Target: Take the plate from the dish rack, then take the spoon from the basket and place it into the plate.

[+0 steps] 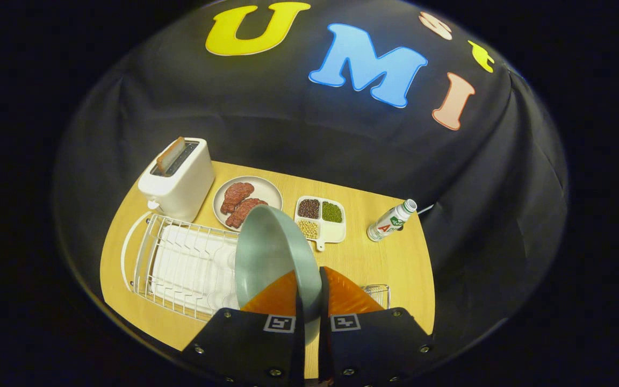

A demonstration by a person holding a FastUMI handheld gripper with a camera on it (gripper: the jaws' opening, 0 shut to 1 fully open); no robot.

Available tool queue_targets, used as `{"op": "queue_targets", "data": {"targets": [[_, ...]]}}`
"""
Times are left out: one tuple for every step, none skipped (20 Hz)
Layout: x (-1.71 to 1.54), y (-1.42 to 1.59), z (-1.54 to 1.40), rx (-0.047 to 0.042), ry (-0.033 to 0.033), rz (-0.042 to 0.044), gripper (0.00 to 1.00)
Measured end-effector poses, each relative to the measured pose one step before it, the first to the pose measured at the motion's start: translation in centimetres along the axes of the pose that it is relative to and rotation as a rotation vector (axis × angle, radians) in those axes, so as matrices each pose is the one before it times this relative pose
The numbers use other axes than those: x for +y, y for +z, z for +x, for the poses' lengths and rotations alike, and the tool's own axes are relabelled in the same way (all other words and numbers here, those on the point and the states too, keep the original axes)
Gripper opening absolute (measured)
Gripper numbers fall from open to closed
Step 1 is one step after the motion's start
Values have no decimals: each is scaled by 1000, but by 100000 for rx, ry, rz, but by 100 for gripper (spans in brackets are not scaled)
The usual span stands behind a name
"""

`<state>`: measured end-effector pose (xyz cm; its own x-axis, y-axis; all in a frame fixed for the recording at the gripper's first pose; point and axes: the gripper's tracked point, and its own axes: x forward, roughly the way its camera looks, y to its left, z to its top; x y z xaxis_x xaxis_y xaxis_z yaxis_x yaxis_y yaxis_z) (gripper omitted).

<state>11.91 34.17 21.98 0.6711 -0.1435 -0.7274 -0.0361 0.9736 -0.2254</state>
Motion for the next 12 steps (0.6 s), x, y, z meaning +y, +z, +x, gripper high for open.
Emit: {"op": "queue_targets", "data": {"targets": [[-855, -563, -544, -449, 1724, 901, 10], [-726, -369, -504, -350, 2342, 1310, 10], [-646, -574, -451, -222, 2506, 1986, 10], [-563, -660, -461, 246, 2943, 2145, 10], [-531, -586, -202, -12, 3086, 2184, 10], [-535, -612, -345, 128, 2910, 2328, 10], [-585, -722, -490, -1, 2828, 2521, 10], [-492, -628, -384, 429, 3100, 2249, 10], [-268, -916, -127, 653, 3066, 3174, 10], [-357, -789, -328, 1171, 3125, 2634, 10], [-420, -835, -410, 936, 2415, 1843, 10], [-513, -809, -334, 1147, 1679, 1051, 10]]}}
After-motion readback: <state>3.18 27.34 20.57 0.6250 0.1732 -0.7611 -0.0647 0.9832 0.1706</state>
